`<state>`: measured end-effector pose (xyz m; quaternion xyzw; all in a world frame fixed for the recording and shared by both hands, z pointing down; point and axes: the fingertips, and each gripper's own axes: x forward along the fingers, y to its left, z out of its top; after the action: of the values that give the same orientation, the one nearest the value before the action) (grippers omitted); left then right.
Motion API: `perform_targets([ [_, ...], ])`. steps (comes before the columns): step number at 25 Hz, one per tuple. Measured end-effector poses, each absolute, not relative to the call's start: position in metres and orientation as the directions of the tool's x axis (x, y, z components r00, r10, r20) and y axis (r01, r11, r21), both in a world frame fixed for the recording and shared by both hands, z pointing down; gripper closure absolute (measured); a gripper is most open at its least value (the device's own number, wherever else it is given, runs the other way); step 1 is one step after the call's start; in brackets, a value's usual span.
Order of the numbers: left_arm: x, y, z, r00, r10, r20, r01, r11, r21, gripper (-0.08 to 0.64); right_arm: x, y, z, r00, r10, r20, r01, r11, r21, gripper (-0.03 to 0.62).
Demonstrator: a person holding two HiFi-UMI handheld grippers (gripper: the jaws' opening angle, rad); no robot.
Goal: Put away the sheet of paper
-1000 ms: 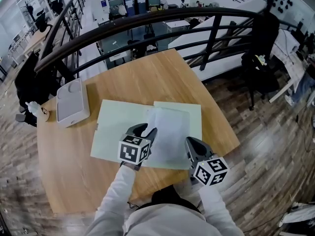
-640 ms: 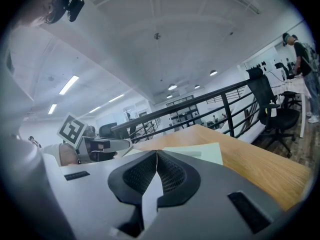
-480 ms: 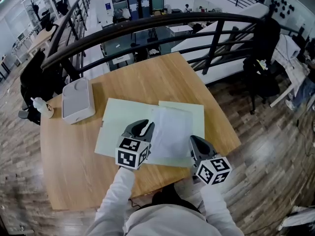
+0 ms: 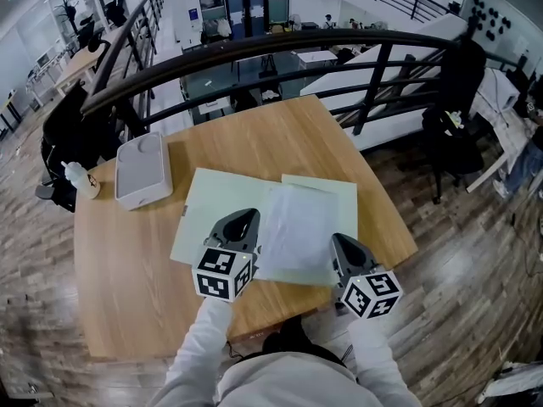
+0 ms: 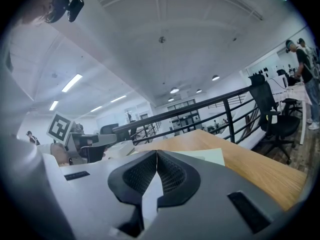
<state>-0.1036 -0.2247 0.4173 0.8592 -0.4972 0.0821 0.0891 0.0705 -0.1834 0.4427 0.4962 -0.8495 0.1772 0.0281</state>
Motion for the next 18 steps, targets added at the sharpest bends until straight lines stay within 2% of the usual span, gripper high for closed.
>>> perform_targets([
  [8, -0.123, -0.204, 0.406, 0.477, -0.864, 0.16, -0.879, -0.469, 0.088, 0.543, 0.061, -0.175, 0.434, -0.49, -0.845, 0.215, -0.868, 0.451, -0.206, 0.565],
  [18, -0.129, -0.191, 0.404, 0.483, -0.865, 0.136, -0.875, -0.471, 0.112, 0.543, 0.059, -0.17, 0.426, -0.448, -0.87, 0.207, -0.894, 0.43, -0.13, 0.566],
])
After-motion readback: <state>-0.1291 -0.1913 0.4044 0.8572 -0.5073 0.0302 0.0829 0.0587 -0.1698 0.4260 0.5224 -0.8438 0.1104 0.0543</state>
